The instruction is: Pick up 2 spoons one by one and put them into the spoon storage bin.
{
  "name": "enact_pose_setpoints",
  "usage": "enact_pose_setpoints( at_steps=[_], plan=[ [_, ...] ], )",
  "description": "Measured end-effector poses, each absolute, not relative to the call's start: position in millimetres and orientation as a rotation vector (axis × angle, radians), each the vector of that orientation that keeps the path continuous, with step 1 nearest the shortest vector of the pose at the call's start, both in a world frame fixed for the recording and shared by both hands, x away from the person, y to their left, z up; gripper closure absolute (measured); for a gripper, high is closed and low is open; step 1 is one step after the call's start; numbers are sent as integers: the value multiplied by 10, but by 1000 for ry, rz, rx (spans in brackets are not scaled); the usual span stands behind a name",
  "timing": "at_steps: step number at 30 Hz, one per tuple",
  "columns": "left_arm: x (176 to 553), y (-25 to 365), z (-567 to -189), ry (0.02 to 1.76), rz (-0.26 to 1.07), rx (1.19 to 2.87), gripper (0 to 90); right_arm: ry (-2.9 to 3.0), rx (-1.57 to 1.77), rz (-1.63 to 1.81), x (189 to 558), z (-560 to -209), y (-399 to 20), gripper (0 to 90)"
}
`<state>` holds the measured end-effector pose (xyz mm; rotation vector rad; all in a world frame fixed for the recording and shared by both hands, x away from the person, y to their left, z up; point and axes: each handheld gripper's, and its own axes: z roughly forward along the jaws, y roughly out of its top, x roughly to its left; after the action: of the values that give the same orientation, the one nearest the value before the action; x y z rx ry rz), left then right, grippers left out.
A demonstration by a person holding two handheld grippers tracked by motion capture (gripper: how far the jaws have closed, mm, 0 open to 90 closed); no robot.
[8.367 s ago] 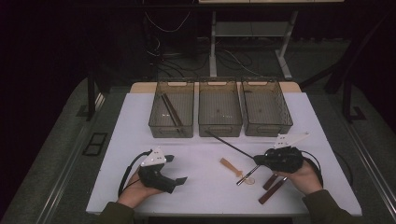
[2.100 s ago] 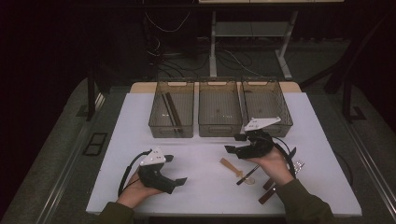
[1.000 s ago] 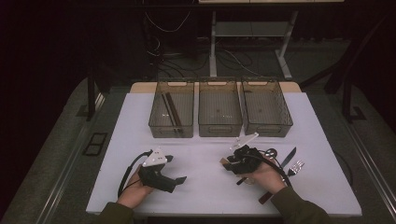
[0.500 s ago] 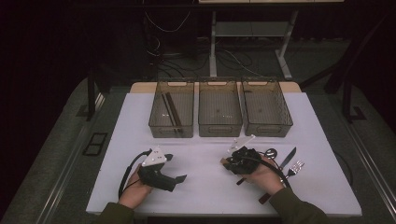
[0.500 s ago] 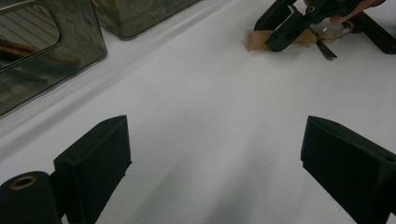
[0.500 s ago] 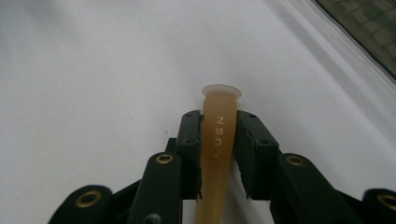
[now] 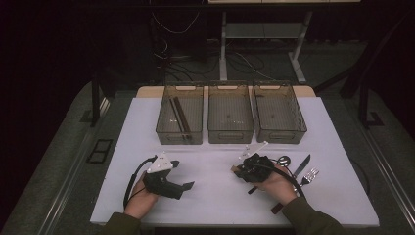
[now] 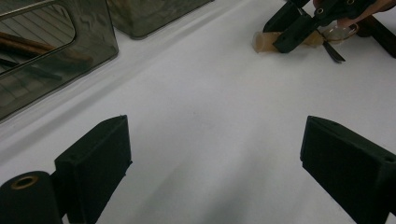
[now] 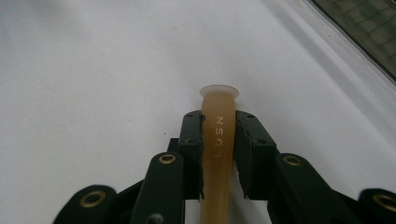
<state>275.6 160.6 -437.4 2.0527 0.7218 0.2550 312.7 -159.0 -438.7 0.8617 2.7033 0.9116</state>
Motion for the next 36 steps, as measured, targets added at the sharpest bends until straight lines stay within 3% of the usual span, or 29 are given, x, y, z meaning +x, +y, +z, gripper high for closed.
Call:
enact_pose_setpoints(
  at_steps=[36],
  plan=[
    [2761, 1596, -4382, 728, 258, 2052, 82, 2637, 968, 1075, 3378, -4008, -1867, 735]
  ],
)
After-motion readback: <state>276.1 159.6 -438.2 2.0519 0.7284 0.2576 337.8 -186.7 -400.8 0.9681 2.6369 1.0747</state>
